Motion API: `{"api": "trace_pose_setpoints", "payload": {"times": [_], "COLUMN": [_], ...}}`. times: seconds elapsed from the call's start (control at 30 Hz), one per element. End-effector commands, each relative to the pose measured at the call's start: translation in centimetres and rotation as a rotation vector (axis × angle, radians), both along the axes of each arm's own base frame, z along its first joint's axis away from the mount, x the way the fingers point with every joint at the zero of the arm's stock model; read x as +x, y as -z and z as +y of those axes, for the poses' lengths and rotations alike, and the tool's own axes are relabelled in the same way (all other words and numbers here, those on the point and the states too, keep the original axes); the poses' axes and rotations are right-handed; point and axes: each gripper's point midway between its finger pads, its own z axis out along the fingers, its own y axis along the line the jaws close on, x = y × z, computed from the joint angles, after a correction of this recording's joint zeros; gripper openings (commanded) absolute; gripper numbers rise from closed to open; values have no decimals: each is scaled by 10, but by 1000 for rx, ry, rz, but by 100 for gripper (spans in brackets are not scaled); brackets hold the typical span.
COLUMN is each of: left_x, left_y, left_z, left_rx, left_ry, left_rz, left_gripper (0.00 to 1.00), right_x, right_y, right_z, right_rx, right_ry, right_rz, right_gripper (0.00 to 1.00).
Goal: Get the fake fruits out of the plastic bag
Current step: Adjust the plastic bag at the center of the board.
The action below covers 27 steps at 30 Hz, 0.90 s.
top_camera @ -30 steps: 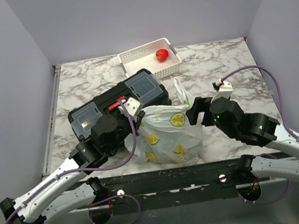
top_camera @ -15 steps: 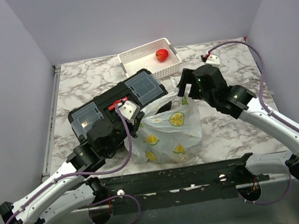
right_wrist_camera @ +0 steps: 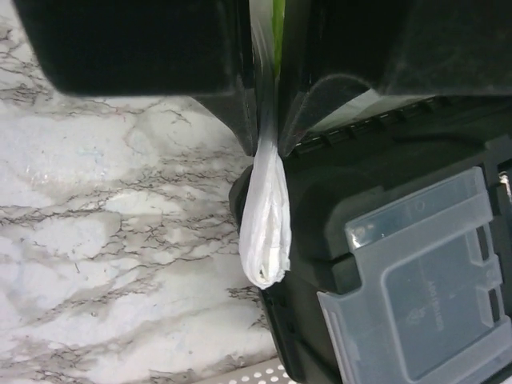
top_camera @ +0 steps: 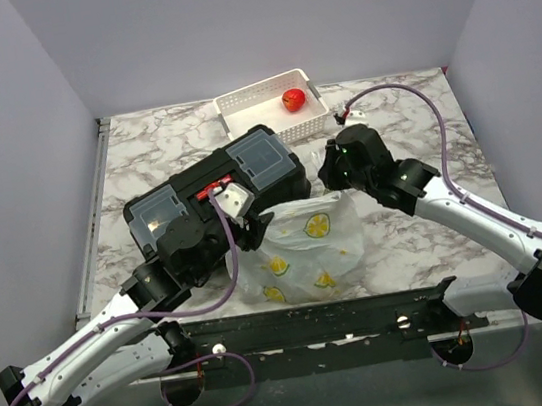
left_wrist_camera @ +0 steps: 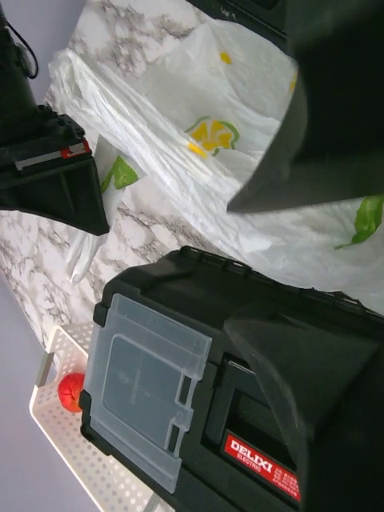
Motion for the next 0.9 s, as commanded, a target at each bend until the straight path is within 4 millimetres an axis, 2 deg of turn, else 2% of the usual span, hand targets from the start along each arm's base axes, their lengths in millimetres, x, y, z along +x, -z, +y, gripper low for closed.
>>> {"api": "trace_pose_setpoints", "payload": {"times": [0.0,0.1,0.23,0.3,0.37,0.4,0.43,0.53,0.63,0.87], "left_x": [-14,-27,-37,-38,-43,-46,-45,-34,-24,2], "left_y": [-17,-33,-49,-49,-41,-46,-41,-42,-33,-16], "left_z": [-11,-22,-38,-46,-55,-58,-62,-71,-80,-103], "left_rx": [-83,-142,-96,-34,76,113,164,234,278,276], "left_ry": [81,153,247,284,373,420,450,458,445,370], "left_rz": [30,83,146,163,158,138,134,125,161,218], "left_gripper": [63,70,77,80,80,86,89,91,92,85], "right_x": [2,-5,-12,-14,-15,-15,-16,-17,-20,-25], "right_y": [-11,-22,-29,-29,-28,-28,-27,-28,-32,-33], "right_z": [-8,-3,0,0,0,-1,-1,0,-1,-4], "right_rx": [6,58,106,109,111,111,112,126,142,149], "right_ry": [15,-28,-57,-62,-63,-62,-61,-65,-68,-70], "right_rz": [-72,-102,-116,-115,-114,-117,-116,-118,-125,-121], "right_gripper": [12,7,4,3,3,3,3,3,3,3]}}
